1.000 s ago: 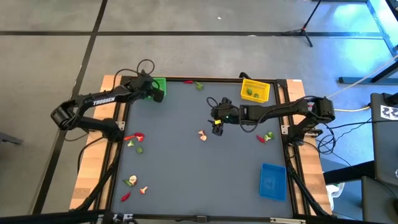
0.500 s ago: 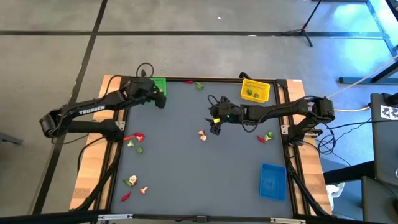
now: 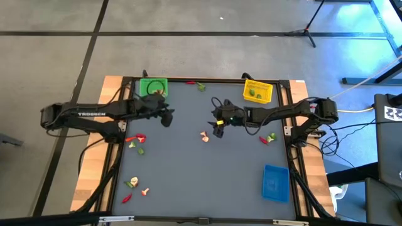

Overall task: Sort produce into baskets
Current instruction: Put the brown mushroom into the green bin

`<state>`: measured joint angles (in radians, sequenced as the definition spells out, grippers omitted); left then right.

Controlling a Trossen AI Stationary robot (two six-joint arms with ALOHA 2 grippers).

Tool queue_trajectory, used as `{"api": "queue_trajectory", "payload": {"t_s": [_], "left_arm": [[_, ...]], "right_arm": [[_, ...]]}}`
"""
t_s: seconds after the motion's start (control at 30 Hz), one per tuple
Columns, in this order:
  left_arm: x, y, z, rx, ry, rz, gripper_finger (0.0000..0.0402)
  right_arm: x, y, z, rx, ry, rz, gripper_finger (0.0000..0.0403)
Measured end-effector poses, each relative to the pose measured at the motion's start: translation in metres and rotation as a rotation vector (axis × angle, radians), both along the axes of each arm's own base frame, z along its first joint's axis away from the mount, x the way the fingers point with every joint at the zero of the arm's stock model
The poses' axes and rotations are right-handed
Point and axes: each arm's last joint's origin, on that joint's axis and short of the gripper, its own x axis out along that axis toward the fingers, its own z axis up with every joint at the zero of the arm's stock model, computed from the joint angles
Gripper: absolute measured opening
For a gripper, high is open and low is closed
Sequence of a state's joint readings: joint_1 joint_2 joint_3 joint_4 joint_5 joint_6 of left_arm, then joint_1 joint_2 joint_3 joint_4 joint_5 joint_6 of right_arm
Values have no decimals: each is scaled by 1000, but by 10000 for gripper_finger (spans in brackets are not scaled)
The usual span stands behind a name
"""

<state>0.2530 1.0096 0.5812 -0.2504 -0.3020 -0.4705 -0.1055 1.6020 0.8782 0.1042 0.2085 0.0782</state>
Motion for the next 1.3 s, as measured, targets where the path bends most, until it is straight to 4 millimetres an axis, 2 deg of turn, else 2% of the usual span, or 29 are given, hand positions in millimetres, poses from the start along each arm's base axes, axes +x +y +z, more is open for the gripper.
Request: {"api": "queue_trajectory", "payload": {"t_s": [0.13, 0.3, 0.53, 0.77, 0.87, 1.1, 1.3], "left_arm": [[4, -15, 0, -13, -22, -39, 200], [8, -31, 3, -15, -70, -53, 200], [13, -47, 7, 6, -124, -97, 200], [12, -57, 7, -6, -134, -111, 200], [12, -60, 7, -17, -139, -122, 200], [12, -70, 7, -35, -146, -158, 200], [12, -76, 6, -45, -149, -180, 200]], "right_arm": [[-3, 1, -6, 46, 13, -6, 269], [-7, 5, -14, 122, -2, 71, 269], [-4, 27, -19, 146, -21, 207, 269], [9, 52, -47, 127, 1, 285, 266], [12, 56, -61, 109, 31, 270, 248], [16, 55, -81, 54, 78, 225, 172], [18, 55, -88, 43, 81, 235, 121]]}}
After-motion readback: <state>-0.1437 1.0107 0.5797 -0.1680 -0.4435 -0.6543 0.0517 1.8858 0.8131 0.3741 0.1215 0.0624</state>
